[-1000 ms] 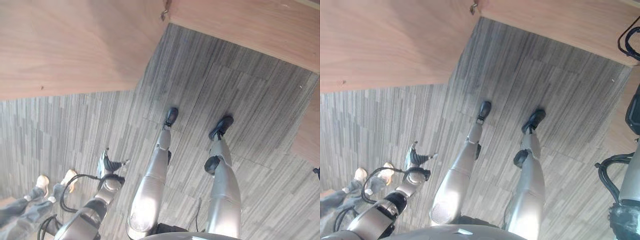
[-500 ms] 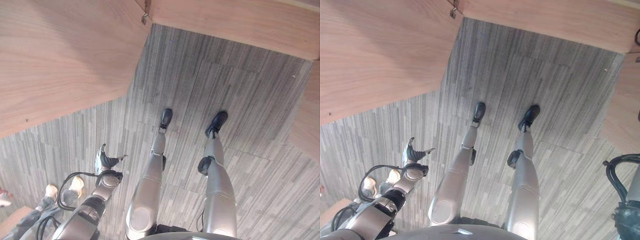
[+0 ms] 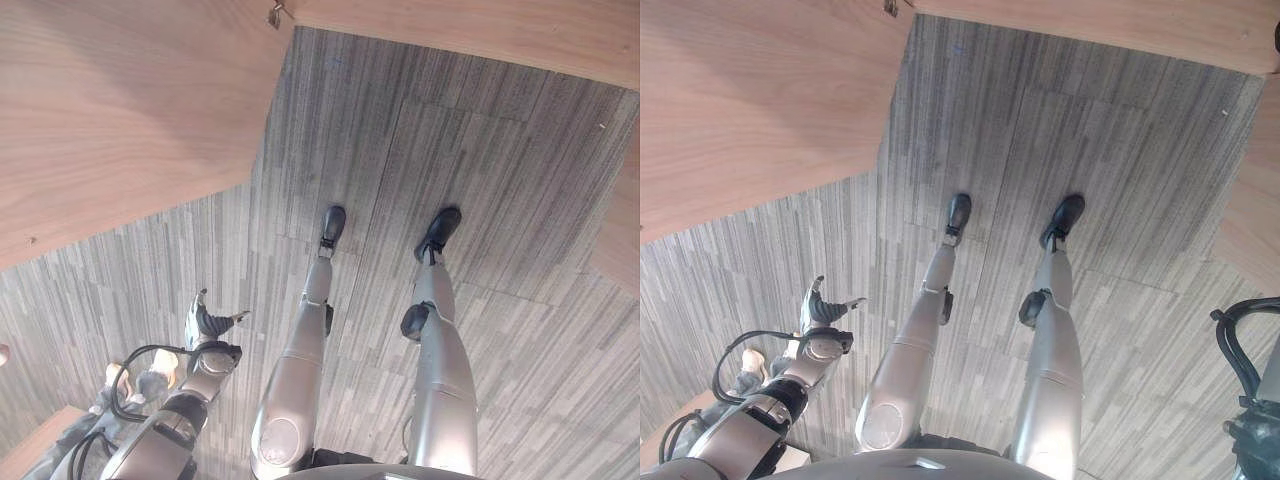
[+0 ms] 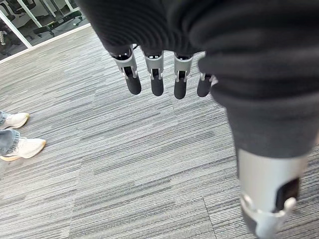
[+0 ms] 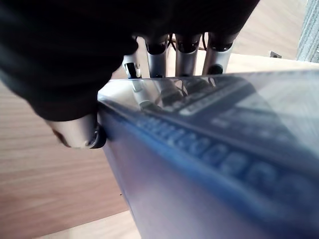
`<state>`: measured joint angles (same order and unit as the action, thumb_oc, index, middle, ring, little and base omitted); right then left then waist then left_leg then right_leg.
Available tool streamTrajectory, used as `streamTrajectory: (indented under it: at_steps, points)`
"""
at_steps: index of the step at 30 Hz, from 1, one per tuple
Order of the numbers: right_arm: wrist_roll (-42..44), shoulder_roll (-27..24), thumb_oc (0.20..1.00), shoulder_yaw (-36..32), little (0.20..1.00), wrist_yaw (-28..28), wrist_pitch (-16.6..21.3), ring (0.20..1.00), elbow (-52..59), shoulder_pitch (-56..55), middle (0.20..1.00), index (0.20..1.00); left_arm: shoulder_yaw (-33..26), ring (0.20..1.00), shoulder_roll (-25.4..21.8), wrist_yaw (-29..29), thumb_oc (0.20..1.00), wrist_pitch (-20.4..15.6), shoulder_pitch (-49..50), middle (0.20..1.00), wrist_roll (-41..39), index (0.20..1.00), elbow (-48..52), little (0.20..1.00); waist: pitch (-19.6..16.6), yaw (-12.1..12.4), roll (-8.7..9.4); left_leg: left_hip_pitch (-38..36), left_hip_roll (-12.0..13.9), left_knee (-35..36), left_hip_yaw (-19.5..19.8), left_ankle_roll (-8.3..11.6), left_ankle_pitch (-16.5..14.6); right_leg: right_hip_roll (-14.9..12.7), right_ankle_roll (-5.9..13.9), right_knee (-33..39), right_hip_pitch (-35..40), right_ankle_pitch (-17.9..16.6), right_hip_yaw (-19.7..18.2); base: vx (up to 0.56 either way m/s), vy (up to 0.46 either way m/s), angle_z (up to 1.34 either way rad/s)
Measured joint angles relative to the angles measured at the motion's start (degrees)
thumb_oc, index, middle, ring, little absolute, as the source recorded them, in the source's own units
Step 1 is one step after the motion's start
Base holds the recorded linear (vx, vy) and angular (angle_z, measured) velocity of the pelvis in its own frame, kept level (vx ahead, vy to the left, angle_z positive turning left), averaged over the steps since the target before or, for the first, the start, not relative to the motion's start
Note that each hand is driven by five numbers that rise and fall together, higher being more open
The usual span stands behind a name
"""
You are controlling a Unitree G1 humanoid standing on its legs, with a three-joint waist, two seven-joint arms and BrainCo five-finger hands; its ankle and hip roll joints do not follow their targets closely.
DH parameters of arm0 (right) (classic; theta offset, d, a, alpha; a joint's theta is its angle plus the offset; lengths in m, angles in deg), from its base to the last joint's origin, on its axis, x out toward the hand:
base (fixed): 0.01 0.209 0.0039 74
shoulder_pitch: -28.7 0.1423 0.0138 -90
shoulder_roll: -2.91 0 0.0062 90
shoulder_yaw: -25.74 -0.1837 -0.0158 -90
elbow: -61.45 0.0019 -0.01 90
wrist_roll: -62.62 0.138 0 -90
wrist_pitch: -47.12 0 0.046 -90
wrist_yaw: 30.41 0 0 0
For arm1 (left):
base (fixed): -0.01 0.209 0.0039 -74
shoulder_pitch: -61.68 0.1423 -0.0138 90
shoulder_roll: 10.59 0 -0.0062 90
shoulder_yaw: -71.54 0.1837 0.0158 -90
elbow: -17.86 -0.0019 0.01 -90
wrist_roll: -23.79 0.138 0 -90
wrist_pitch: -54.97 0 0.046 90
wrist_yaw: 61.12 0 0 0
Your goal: Put the empty folder in the office cabinet
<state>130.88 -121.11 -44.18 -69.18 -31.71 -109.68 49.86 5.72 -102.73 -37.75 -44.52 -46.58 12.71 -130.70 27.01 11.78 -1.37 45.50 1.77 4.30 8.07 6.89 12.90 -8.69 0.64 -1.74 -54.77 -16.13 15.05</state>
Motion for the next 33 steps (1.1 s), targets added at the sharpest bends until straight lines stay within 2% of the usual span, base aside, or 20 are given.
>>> streamTrajectory:
  at_steps: [3, 8, 14, 16, 17, 20, 21, 22, 33]
  points:
    - [0.2, 0.5, 0.2, 0.0, 0.2, 0.0, 0.0, 0.2, -0.1, 0.3, 0.2, 0.2, -0.1, 1.0, 0.0, 0.0, 1.0, 0.0, 0.0, 1.0, 0.0, 1.0, -0.7, 1.0, 0.1, 0.2, -0.1, 0.0, 0.1, 0.0, 0.0, 0.12, 0.1, 0.0, -0.28, -0.8, -0.4, 0.3, -0.1, 0.0, 0.0, 0.0]
    - [0.5, 0.6, 0.2, 0.3, 0.2, -0.1, 0.0, 0.2, -0.5, 2.6, 0.2, 0.2, -1.5, 1.0, 0.3, 0.2, 1.0, 0.1, 0.1, 1.0, -1.6, 1.0, -1.1, 1.0, -0.2, 0.9, -1.43, 0.1, 0.2, 0.0, 0.3, 0.33, 0.3, -0.2, -0.22, -2.9, -1.3, 1.7, -0.1, 0.02, -0.001, 0.02]
    - [2.2, 1.0, 0.2, 2.2, 0.2, 0.0, 0.0, 0.2, -0.5, 2.6, 0.2, 0.2, -1.7, 1.0, 0.6, 0.3, 1.0, 0.1, 0.1, 1.0, -2.2, 1.0, -1.2, 1.0, -0.2, 0.8, -1.47, 0.3, 0.5, 0.0, 0.3, 0.4, 0.3, -0.2, -0.86, -5.5, -2.7, 2.8, -0.1, 0.0, 0.0, 0.0]
    - [2.8, 1.2, 0.222, 2.2, 0.222, 0.0, 0.0, 0.222, -0.5, 2.6, 0.222, 0.222, -1.7, 1.0, 0.6, 0.3, 1.0, 0.1, 0.1, 1.0, -2.2, 1.0, -1.2, 1.0, -0.2, 0.7, -1.47, 0.3, 0.6, 0.0, 0.3, 0.4, 0.3, -0.1, -0.93, -5.7, -2.8, 2.9, -0.1, 0.0, 0.0, 0.0]
    - [2.8, 1.3, 0.2, 2.2, 0.2, 0.1, 0.0, 0.2, -0.5, 2.6, 0.2, 0.2, -1.7, 1.0, 0.6, 0.3, 1.0, 0.1, 0.1, 1.0, -2.2, 1.0, -1.2, 1.0, -0.2, 0.6, -1.47, 0.3, 0.7, 0.0, 0.3, 0.4, 0.3, -0.1, -0.99, -5.8, -2.9, 3.0, -0.1, 0.0, 0.0, 0.0]
    - [2.8, 2.3, 0.2, 2.2, 0.2, 0.7, 0.0, 0.2, -0.5, 2.6, 0.2, 0.2, -1.7, 1.0, 0.6, 0.3, 1.0, 0.1, 0.0, 1.0, -2.2, 1.0, -1.2, 1.0, -0.2, 0.1, -1.47, 0.6, 0.8, 0.0, 0.3, 0.4, 0.3, 0.0, -1.04, -6.0, -3.3, 3.1, -0.1, 0.0, 0.0, 0.0]
    - [2.8, 2.6, 0.702, 2.2, 0.702, 0.8, 0.0, 0.702, -0.5, 2.6, 0.702, 0.702, -1.7, 1.0, 0.6, 0.3, 1.0, 0.1, 0.0, 1.0, -2.2, 1.0, -1.2, 1.0, -0.2, 0.0, -1.47, 0.7, 0.8, 0.0, 0.3, 0.41, 0.3, 0.1, -1.04, -6.0, -3.4, 3.1, -0.1, 0.0, 0.0, 0.0]
    - [2.8, 2.6, 1.0, 2.2, 1.0, 0.9, 0.0, 1.0, -0.5, 2.6, 1.0, 1.0, -1.7, 1.0, 0.6, 0.3, 1.0, 0.1, 0.1, 1.0, -2.2, 1.0, -1.2, 1.0, -0.2, 0.0, -1.47, 0.7, 0.8, 0.0, 0.3, 0.41, 0.3, 0.1, -1.05, -6.0, -3.4, 3.1, -0.1, 0.0, 0.0, 0.0]
    - [4.2, 3.0, 1.0, 2.4, 1.0, 3.4, 0.0, 1.0, -0.5, 2.6, 1.0, 1.0, -1.7, 1.0, 0.6, 0.3, 1.0, 0.1, 0.0, 1.0, -2.3, 1.0, -1.2, 1.0, -0.2, -0.3, -1.47, 0.7, 1.0, 0.0, 0.3, 0.53, 0.4, 0.2, -1.06, -6.1, -3.5, 3.1, -0.1, 0.0, 0.0, 0.0]
